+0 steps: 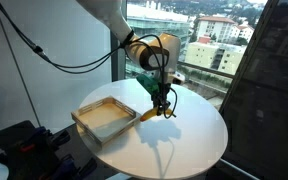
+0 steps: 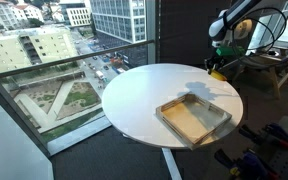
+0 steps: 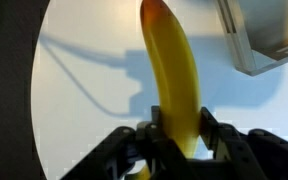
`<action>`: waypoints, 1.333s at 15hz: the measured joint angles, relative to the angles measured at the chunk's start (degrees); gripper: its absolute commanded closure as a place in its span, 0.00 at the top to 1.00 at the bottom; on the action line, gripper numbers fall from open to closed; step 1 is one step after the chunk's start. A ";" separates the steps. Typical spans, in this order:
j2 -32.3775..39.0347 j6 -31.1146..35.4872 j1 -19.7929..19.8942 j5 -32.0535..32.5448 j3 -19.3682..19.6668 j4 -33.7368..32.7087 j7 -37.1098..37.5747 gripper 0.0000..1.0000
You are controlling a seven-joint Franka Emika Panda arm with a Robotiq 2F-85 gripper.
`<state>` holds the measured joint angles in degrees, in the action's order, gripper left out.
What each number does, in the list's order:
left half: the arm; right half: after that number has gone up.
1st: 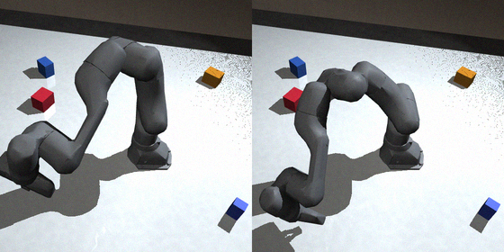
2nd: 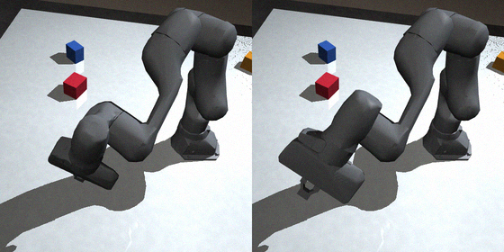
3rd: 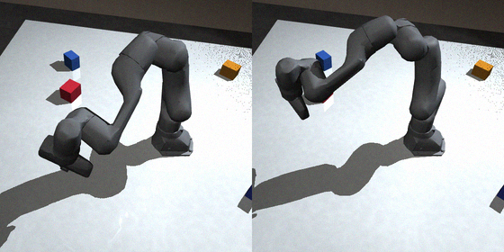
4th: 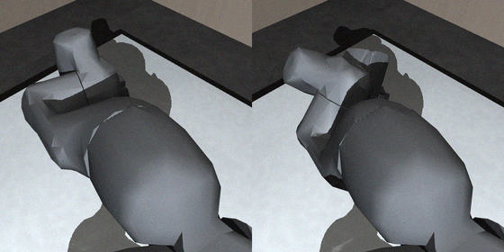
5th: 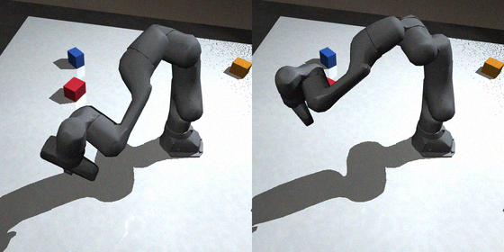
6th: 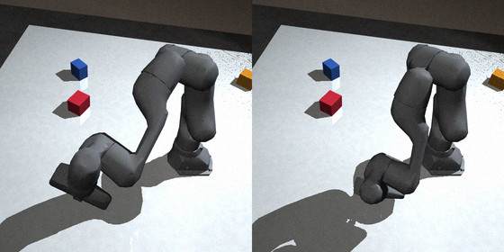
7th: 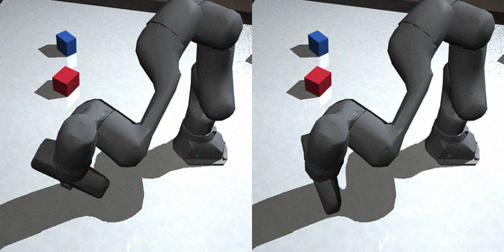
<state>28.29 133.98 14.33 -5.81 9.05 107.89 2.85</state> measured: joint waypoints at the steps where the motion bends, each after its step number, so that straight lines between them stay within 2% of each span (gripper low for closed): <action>1: -0.35 -0.85 -0.14 0.00 0.00 0.01 0.00 0.16; 6: -2.15 -3.65 -0.81 0.00 0.00 0.11 0.00 0.16; 20: -6.77 -2.67 -3.24 1.38 0.01 1.90 0.00 0.16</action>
<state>21.52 131.31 11.10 -4.43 9.06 109.79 2.85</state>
